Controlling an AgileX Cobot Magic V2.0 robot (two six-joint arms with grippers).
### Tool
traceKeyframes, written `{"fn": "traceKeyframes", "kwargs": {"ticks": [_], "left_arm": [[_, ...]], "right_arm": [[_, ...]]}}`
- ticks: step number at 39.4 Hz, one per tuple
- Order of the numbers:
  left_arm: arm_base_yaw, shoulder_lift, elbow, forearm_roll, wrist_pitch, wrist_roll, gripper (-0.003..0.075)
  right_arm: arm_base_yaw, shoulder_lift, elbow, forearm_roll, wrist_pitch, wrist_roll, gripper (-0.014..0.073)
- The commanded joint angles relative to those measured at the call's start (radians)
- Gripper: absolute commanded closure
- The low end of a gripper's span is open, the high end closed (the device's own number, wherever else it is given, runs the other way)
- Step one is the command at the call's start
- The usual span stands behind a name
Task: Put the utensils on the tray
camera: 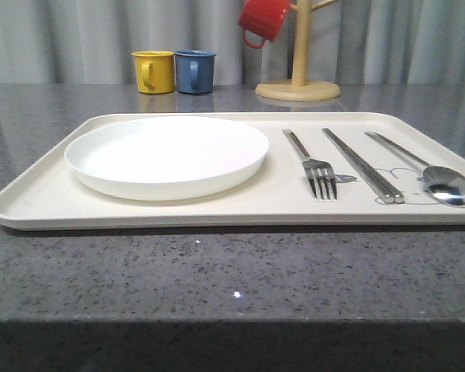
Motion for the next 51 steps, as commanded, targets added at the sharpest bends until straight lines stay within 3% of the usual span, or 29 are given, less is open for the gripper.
{"fn": "traceKeyframes", "kwargs": {"ticks": [1,30,51], "left_arm": [[0.002,0.014,-0.023,-0.011,-0.087,-0.009,0.0738],[0.006,0.010,0.008,0.040,-0.113,-0.009,0.0738],[0.244,-0.046,0.330,0.040,-0.321,-0.009,0.0738]], "right_arm": [[0.000,0.006,-0.028,-0.007,-0.088,-0.006,0.0662],[0.000,0.006,-0.028,-0.007,-0.088,-0.006,0.0662],[0.000,0.007,-0.028,-0.007,-0.082,-0.006,0.0662]]}}
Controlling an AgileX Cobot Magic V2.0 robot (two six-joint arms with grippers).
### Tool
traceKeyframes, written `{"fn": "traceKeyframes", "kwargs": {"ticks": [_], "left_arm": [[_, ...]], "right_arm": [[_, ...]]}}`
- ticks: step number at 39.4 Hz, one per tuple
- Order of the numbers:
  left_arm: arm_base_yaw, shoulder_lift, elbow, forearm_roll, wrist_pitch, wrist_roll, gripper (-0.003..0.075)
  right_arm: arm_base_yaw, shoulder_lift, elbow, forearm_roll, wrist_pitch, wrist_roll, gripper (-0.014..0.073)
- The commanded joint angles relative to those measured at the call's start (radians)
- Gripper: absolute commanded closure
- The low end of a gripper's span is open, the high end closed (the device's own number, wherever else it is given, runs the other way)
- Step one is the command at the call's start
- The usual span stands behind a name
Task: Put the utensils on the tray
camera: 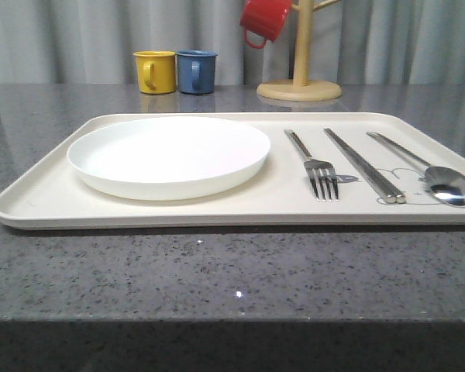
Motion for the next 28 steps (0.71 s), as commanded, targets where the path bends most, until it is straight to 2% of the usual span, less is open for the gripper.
{"fn": "traceKeyframes", "kwargs": {"ticks": [1,28], "left_arm": [[0.023,-0.025,0.009,0.000,-0.134,-0.009,0.0738],[0.067,-0.025,0.006,0.000,-0.110,-0.009,0.0738]], "right_arm": [[0.000,0.007,-0.028,-0.007,-0.081,-0.006,0.0662],[0.000,0.007,-0.028,-0.007,-0.081,-0.006,0.0662]]}}
